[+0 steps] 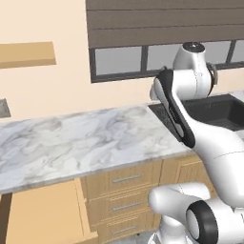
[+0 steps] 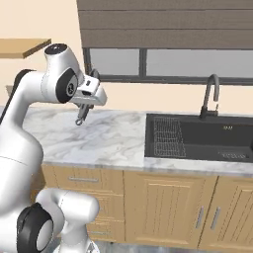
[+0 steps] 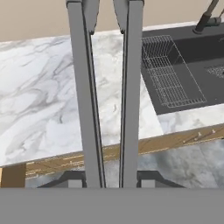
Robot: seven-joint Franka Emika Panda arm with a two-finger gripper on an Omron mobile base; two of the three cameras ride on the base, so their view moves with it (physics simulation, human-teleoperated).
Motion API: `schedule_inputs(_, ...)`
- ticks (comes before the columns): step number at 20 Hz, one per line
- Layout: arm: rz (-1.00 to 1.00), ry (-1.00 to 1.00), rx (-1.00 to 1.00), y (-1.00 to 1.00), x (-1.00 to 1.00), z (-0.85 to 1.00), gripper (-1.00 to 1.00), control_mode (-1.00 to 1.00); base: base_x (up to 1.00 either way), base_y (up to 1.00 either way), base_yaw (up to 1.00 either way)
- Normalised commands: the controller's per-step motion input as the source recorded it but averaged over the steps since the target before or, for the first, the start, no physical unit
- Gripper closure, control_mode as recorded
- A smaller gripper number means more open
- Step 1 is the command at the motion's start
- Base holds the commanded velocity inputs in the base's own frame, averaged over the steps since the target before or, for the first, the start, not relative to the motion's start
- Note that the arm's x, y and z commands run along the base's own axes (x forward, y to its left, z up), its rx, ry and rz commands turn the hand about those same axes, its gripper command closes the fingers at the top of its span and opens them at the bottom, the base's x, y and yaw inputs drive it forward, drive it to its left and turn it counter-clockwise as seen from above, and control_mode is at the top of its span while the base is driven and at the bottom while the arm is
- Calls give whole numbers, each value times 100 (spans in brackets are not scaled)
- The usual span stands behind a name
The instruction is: Take the tongs from the drawer on the left and place them on the dining counter next to the tray containing the kebab skewer.
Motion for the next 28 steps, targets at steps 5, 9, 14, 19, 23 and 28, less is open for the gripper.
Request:
schedule_inputs(5,0,0,0,0,0,0,100,100,-1,-87,-42)
schedule_inputs(9,0,0,0,0,0,0,100,100,-4,-82,-59)
schedule_inputs(14,0,0,0,0,0,0,100,100,0,-72,-62)
schedule_inputs(19,0,0,0,0,0,0,100,100,-25,-60,-47)
schedule_inputs(23,0,0,0,0,0,0,100,100,-38,-49,-42)
schedule_inputs(28,0,0,0,0,0,0,100,100,-47,-53,-42)
